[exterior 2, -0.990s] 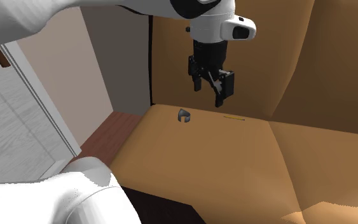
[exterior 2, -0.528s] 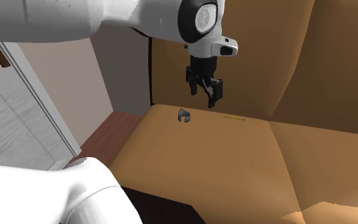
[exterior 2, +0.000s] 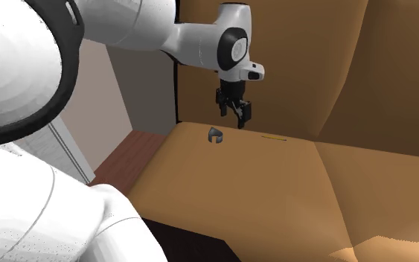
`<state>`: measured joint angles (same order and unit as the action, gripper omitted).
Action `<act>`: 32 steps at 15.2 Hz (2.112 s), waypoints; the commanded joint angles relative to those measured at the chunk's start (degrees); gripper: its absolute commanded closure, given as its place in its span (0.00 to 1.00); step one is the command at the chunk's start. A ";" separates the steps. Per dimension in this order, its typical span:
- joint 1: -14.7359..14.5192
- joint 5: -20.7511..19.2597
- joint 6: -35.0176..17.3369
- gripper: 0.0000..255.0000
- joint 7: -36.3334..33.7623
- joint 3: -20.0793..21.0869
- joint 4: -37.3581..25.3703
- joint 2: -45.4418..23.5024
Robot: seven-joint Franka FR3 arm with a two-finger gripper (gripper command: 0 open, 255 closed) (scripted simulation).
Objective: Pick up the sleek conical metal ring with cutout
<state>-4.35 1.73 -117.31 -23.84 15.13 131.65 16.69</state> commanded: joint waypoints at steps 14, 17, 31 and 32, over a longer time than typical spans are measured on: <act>-5.00 -12.35 -9.92 0.00 -15.59 5.61 -16.98 -32.57; -7.21 -14.98 -10.11 0.00 -17.97 5.12 -22.33 -39.38; -9.65 -18.23 -14.13 1.00 -20.49 3.46 -25.76 -47.80; -9.65 -18.23 -14.12 1.00 -20.48 3.47 -25.77 -47.80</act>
<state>-14.00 -16.49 -131.41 -44.30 18.60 105.87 -31.10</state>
